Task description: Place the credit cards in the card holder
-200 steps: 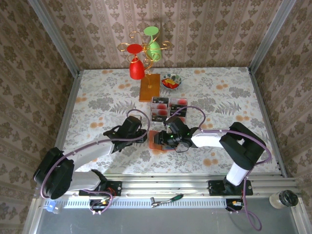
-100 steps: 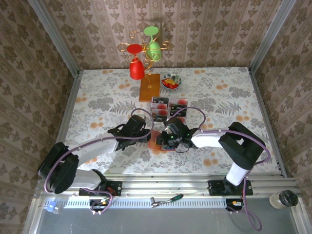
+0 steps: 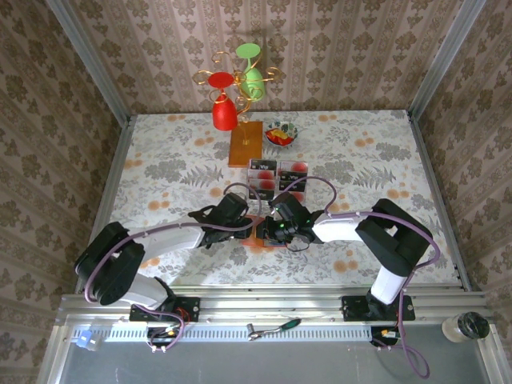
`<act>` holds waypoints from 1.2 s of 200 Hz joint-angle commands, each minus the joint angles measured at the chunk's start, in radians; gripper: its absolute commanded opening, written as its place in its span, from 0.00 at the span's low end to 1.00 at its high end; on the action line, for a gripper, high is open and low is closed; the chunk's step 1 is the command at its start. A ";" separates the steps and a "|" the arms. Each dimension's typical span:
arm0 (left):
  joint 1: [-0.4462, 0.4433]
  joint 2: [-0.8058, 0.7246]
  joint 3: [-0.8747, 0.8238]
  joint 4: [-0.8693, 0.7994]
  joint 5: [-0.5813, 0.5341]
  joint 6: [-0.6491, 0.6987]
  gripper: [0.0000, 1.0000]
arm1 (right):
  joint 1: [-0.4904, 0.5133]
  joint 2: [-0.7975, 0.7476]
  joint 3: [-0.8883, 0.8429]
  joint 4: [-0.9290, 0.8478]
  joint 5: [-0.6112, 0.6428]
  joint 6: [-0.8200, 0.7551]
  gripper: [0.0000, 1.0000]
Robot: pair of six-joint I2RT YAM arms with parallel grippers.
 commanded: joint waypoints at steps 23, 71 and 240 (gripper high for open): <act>-0.008 0.038 -0.002 0.016 -0.026 -0.021 0.47 | -0.024 -0.094 -0.004 -0.061 0.013 -0.020 0.19; -0.010 0.058 -0.001 0.019 -0.033 -0.017 0.47 | -0.081 -0.130 -0.039 -0.102 0.029 -0.047 0.19; -0.025 0.052 0.031 -0.007 -0.042 0.001 0.46 | -0.393 -0.238 0.315 -0.706 0.341 -0.436 0.62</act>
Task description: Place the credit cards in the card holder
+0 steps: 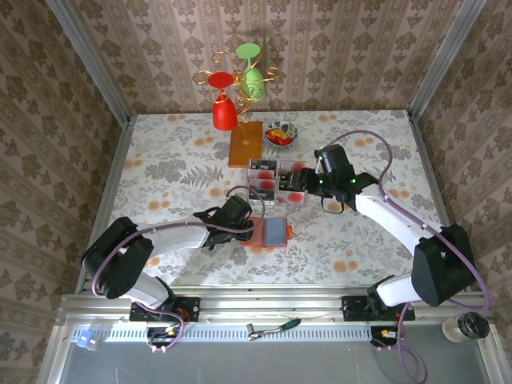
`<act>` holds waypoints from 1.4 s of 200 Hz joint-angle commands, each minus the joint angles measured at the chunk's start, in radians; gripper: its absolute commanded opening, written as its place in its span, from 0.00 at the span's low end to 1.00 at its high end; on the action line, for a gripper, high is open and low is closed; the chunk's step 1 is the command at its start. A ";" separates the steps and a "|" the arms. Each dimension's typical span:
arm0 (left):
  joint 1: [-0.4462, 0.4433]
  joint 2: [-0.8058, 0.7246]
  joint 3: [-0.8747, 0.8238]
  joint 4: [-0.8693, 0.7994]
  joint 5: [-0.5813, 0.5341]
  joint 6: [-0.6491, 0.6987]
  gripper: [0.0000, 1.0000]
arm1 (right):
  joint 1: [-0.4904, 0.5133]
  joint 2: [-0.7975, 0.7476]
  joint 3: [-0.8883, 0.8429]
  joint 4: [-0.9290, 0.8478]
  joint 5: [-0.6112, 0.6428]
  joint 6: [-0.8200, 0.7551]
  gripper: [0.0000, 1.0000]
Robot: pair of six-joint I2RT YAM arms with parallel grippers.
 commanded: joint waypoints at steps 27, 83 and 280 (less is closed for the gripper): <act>-0.007 0.001 0.035 -0.035 -0.017 0.011 0.47 | -0.021 0.151 0.110 -0.162 0.109 -0.126 0.63; -0.011 0.001 0.043 -0.039 -0.020 0.009 0.47 | -0.021 0.286 0.188 -0.172 0.137 -0.150 0.63; -0.017 -0.006 0.051 -0.050 -0.023 0.012 0.46 | -0.162 0.292 0.043 -0.116 0.186 -0.150 0.59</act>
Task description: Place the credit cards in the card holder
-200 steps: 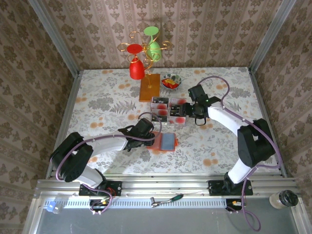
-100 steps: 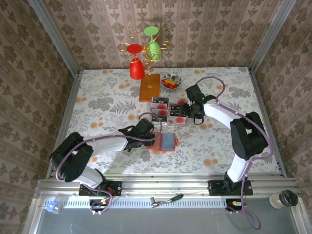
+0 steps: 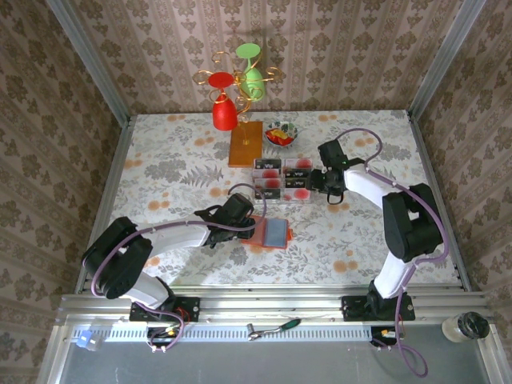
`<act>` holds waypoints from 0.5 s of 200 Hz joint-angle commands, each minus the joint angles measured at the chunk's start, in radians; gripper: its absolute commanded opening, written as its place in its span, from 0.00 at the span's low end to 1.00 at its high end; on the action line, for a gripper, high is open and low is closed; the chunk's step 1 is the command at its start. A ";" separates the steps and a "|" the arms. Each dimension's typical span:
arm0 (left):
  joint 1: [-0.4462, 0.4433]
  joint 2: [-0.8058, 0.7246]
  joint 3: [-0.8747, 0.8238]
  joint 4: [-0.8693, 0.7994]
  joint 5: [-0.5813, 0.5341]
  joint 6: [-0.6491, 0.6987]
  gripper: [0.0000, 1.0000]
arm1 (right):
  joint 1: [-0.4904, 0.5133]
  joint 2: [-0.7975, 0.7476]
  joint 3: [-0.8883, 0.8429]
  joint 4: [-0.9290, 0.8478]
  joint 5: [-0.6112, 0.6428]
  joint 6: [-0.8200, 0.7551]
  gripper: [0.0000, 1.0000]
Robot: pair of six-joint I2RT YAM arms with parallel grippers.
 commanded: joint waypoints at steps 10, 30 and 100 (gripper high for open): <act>-0.009 -0.006 0.021 -0.030 -0.018 0.011 0.46 | -0.034 -0.049 -0.079 -0.041 0.068 -0.007 0.59; -0.010 -0.008 0.022 -0.029 -0.019 0.011 0.46 | -0.043 -0.085 -0.128 -0.037 0.073 0.002 0.59; -0.016 -0.009 0.014 -0.026 -0.020 0.008 0.46 | -0.044 -0.291 -0.300 -0.013 0.006 0.078 0.57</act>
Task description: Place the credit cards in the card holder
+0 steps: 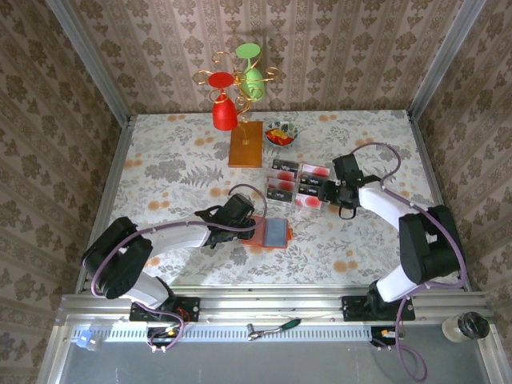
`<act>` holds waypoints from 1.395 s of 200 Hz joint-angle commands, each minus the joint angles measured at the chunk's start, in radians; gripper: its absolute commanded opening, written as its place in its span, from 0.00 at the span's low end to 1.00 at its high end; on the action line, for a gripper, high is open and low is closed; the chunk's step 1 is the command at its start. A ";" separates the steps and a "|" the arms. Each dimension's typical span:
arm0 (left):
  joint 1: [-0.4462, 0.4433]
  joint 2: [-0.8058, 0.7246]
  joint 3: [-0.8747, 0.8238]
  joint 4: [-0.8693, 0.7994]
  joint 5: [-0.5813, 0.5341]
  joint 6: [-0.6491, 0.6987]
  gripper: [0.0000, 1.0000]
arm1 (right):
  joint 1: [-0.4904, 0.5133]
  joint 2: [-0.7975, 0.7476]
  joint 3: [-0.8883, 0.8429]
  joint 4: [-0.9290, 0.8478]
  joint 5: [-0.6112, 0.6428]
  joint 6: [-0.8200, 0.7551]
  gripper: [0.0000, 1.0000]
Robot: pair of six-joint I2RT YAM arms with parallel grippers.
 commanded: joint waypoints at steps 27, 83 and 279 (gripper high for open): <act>-0.013 -0.009 0.012 -0.022 -0.018 0.005 0.46 | 0.011 -0.197 -0.043 -0.097 -0.038 0.041 0.57; -0.012 -0.008 0.001 -0.018 -0.026 0.000 0.46 | 0.112 -0.177 0.080 -0.163 -0.093 -0.118 0.52; -0.013 -0.008 0.005 -0.025 -0.023 -0.003 0.46 | 0.252 0.178 0.292 -0.280 0.127 -0.353 0.35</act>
